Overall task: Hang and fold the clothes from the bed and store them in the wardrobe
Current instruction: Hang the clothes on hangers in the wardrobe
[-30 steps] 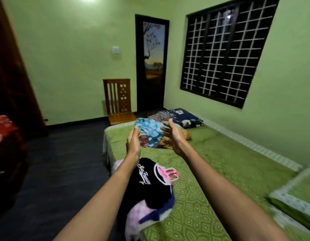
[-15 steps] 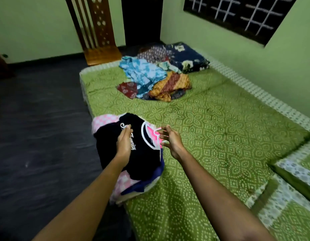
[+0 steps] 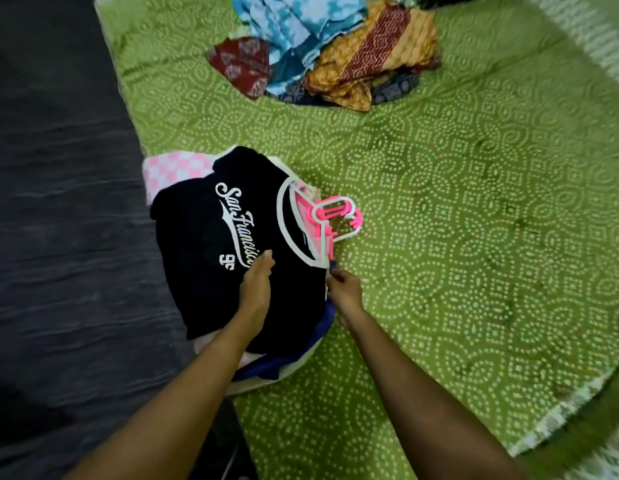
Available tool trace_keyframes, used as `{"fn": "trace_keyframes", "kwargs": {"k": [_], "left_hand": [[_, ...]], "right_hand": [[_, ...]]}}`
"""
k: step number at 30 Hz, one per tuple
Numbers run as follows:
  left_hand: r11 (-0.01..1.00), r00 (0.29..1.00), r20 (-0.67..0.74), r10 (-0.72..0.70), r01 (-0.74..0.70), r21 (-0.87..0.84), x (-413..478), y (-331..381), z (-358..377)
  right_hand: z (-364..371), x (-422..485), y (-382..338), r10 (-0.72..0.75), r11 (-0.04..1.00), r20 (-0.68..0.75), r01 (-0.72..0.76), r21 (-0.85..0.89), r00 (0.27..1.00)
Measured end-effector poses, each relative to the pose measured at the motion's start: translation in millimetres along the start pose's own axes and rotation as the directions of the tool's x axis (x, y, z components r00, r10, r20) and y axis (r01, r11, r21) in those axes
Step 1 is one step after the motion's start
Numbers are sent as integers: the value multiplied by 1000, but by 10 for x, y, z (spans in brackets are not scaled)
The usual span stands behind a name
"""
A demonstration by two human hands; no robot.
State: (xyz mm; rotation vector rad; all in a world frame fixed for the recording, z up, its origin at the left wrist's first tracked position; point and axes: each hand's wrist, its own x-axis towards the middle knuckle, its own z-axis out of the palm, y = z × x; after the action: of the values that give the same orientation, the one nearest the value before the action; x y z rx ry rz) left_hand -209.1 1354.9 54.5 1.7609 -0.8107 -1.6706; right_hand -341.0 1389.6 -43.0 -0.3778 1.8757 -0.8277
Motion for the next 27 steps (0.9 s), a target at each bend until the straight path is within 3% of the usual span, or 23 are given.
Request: {"fn": "trace_keyframes", "kwargs": {"k": [8,12,16,20,23,25,27], "left_hand": [[995,998,-8,-67,67,73,321,-273,-58],[996,997,15,-69,68,64,372,-243,-70],[997,999,37,-30,27,75,433,-158,-69],[998,998,30,56,-57,40,364,47,-23],[993,989,-103,104,-98,64,372,108,-146],[981,976,-174,128,-100,165,370,111,-274],[956,960,-213,179,-119,269,276,135,-434]], "right_hand": [[192,150,-106,-40,957,-7,36,-289,999],[247,141,-117,-43,984,-5,42,-171,999],[279,7,-212,-171,983,134,159,96,976],[342,-183,-375,-310,947,437,314,64,845],[388,-300,-518,-316,936,579,347,61,751],[403,-349,-656,-310,940,539,338,49,783],[439,-414,-822,-363,907,440,420,-36,822]]}}
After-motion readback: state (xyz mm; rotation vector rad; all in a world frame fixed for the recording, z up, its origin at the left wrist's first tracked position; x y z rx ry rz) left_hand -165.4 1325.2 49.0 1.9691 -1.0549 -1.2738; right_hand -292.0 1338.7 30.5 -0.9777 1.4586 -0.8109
